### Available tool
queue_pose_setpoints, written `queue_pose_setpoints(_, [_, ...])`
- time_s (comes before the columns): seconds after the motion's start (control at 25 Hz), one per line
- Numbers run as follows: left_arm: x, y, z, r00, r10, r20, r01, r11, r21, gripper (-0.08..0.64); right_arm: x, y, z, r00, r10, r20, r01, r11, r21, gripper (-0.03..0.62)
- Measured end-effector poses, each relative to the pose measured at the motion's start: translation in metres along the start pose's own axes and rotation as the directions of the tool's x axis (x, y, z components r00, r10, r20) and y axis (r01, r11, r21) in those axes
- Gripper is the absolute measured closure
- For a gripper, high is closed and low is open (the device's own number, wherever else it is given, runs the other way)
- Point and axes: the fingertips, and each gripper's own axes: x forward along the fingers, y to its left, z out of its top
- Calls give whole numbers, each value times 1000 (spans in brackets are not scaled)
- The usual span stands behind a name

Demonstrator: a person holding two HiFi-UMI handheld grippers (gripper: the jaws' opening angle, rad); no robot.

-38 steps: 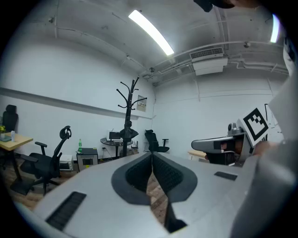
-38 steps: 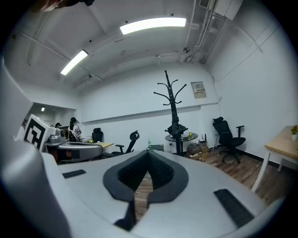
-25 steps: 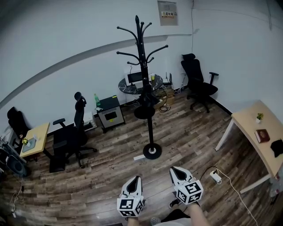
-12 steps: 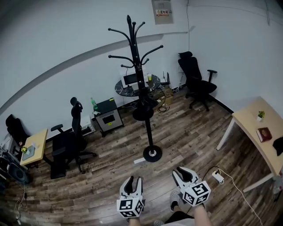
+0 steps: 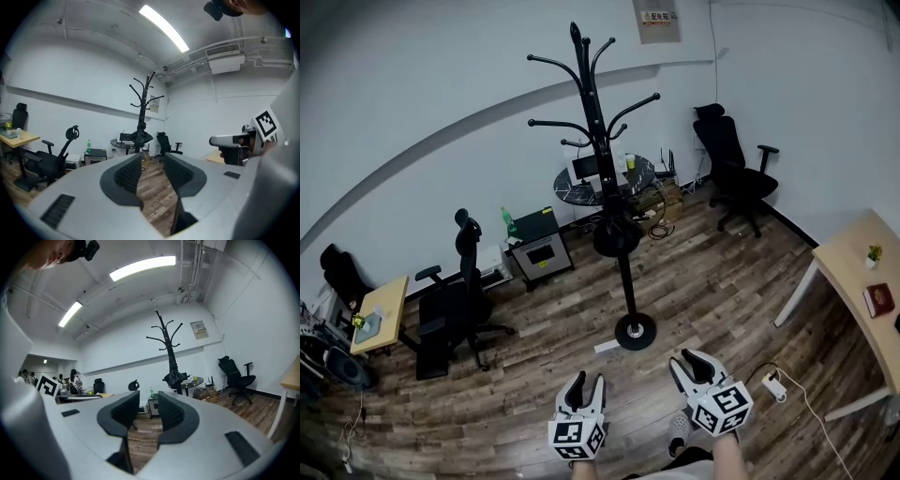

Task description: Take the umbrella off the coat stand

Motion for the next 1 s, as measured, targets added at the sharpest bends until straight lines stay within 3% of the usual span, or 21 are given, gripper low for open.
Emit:
queue_pose_setpoints(0.52, [126, -15, 36, 998, -34, 47, 32, 999, 25, 402, 71, -99, 38, 1000, 7, 23, -7, 1000, 1, 460])
queue_pose_setpoints(1.0, [218, -32, 26, 999, 22, -46, -18, 997, 75, 404, 103, -191, 54, 999, 38, 30, -39, 999, 25, 459])
